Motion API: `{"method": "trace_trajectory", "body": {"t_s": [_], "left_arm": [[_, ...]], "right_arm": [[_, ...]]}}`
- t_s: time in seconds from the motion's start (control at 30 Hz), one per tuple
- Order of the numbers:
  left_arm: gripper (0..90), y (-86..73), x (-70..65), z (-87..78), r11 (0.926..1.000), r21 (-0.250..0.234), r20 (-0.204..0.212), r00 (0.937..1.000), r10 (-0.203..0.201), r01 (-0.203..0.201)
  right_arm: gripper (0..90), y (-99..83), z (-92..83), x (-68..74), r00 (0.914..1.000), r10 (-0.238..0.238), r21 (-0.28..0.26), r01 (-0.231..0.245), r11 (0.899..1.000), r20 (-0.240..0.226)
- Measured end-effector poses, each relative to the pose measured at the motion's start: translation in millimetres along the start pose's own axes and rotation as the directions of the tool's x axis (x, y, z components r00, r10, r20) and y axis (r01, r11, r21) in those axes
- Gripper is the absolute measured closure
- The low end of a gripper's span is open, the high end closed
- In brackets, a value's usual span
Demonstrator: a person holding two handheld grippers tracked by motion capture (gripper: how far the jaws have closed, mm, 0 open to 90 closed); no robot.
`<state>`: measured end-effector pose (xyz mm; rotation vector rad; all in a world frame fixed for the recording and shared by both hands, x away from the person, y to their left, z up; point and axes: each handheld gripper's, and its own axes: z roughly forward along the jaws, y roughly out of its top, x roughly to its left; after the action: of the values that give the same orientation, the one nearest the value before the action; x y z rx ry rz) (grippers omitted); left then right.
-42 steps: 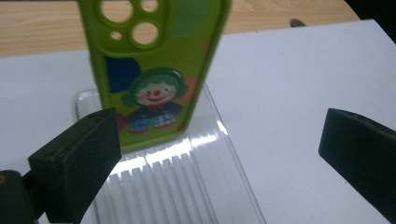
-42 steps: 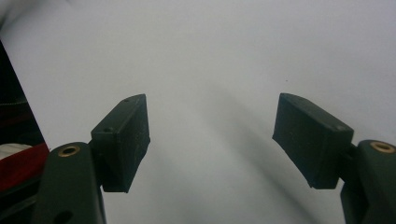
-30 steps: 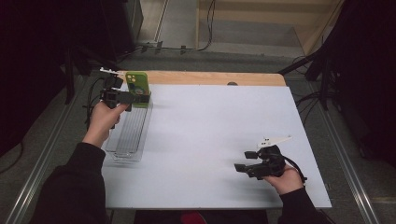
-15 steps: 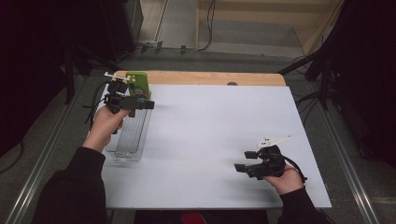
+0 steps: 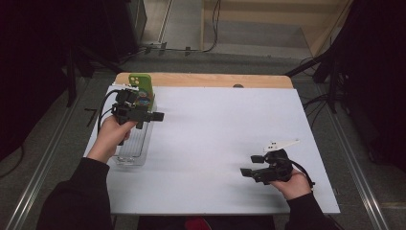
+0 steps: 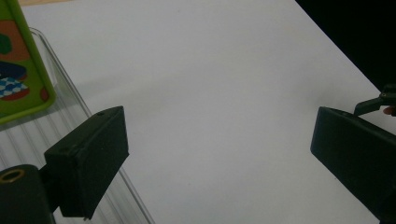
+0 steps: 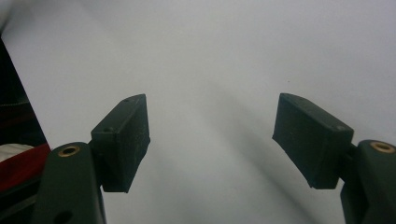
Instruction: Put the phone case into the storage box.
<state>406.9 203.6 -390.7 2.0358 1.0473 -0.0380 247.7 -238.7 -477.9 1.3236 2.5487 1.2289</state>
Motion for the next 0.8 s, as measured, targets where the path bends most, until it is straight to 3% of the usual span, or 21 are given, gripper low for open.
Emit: {"method": "trace_trajectory", "body": {"t_s": [0.13,0.27,0.8], "left_arm": [[6.4,-3.9,-4.2,1.2,1.0000,-0.007,0.012,0.9999,0.005,-0.005],[13.8,-8.9,-8.6,3.1,0.9998,-0.019,0.046,0.9989,0.005,-0.004],[15.2,-22.6,-24.9,13.6,0.9994,0.012,0.086,0.9958,0.032,-0.033]], "right_arm": [[25.3,-0.1,-0.1,-0.3,1.0000,0.002,0.000,-0.002,1.000,-0.001],[25.3,-0.1,-0.1,-0.4,1.0000,0.003,0.001,-0.003,1.000,0.000],[25.3,-0.1,-0.3,-1.0,1.0000,0.009,0.003,-0.009,1.000,0.000]]}}
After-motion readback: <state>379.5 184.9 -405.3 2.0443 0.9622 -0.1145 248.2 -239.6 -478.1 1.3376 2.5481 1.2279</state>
